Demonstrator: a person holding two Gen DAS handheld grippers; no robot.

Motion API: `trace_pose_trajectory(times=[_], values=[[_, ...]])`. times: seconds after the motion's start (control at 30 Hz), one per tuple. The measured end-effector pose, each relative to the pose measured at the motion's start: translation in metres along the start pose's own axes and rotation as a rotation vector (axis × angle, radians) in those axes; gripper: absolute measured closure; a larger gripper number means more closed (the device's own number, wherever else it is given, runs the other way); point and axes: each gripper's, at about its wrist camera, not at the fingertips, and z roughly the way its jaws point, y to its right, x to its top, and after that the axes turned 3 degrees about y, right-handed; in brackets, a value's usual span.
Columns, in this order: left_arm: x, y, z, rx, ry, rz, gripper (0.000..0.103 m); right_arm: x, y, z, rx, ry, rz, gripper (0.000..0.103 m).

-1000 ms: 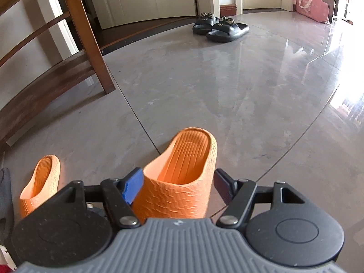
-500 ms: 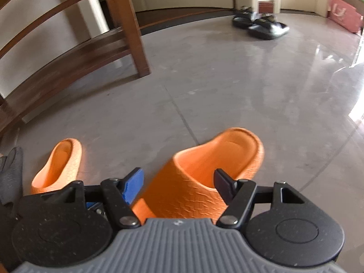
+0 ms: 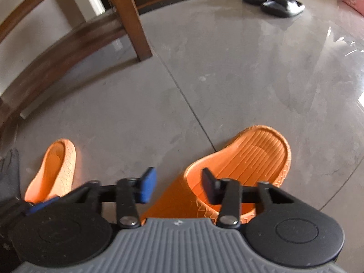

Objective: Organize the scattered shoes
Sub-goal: 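Carry the orange slide with the right tool beside its pair, then lower the orange slide next to its pair and open the right tool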

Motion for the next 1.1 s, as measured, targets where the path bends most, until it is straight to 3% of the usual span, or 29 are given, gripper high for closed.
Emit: trace_pose_trajectory(times=[0.13,0.27,0.43,0.6,0.77,0.83,0.9,1.1], values=[[0.005,-0.025,-0.014,0.032,-0.029,-0.035,0.07,0.002,0.001,0.018,0.024,-0.045,-0.009,0.067],[0.013,-0.064,-0.039,0.104,-0.015,-0.137,0.069,0.007,-0.005,0.026,0.137,-0.071,-0.004,0.074],[0.019,-0.104,-0.064,0.234,0.027,-0.23,0.06,-0.002,-0.064,0.033,0.251,-0.106,-0.181,0.074],[0.016,-0.135,-0.08,0.322,0.042,-0.342,0.059,-0.013,-0.117,0.046,0.4,-0.166,-0.208,0.073],[0.014,-0.142,-0.086,0.342,0.043,-0.336,0.057,-0.013,-0.15,0.057,0.491,-0.208,-0.186,0.072],[0.013,-0.144,-0.087,0.343,0.038,-0.325,0.057,-0.015,-0.153,0.053,0.509,-0.208,-0.171,0.069],[0.014,-0.147,-0.088,0.344,0.032,-0.329,0.056,-0.015,-0.154,0.047,0.513,-0.205,-0.154,0.056],[0.021,-0.155,-0.097,0.333,0.044,-0.369,0.056,-0.01,-0.153,0.027,0.419,-0.205,-0.162,0.041]])
